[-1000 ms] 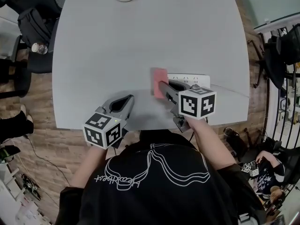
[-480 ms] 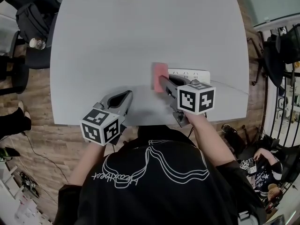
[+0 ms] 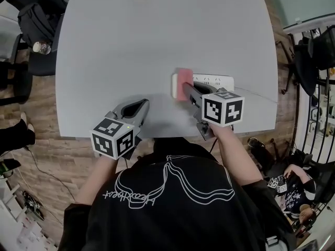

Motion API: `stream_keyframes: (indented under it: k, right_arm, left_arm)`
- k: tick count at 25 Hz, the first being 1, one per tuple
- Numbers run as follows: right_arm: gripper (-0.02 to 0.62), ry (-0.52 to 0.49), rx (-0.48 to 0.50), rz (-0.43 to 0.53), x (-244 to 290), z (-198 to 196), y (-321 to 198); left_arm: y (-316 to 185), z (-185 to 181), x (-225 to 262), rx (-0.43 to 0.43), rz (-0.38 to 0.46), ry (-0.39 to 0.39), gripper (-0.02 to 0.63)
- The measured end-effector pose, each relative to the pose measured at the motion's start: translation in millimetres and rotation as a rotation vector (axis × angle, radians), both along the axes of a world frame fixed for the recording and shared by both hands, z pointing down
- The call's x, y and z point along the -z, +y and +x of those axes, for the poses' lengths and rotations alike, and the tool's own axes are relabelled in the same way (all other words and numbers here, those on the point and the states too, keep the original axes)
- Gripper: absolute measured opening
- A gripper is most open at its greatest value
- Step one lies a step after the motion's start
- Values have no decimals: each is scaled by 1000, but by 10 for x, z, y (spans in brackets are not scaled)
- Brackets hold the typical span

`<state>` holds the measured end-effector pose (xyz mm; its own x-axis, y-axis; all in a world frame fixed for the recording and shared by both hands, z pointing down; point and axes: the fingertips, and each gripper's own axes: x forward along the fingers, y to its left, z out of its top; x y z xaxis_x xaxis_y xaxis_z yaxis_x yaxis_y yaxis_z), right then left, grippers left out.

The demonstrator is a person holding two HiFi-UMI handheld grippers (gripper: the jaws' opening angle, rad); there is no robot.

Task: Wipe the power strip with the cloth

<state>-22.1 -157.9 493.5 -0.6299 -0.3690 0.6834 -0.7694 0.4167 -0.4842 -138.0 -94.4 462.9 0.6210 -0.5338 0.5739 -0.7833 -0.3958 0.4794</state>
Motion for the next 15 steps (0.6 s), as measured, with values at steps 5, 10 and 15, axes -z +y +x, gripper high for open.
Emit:
stream_keyframes:
  k: [5, 10, 15]
  right_arm:
    - [48, 20, -8, 10, -11, 182, -8]
    - [49, 38, -33, 12, -31, 271, -23]
    - [51, 48, -69, 9, -49, 421, -24]
  left_arm:
    - [-4, 104, 1, -7, 4, 0, 14]
    - [-8, 105, -33, -21, -2, 5, 14]
    - [-21, 162, -59, -37, -6, 11, 14]
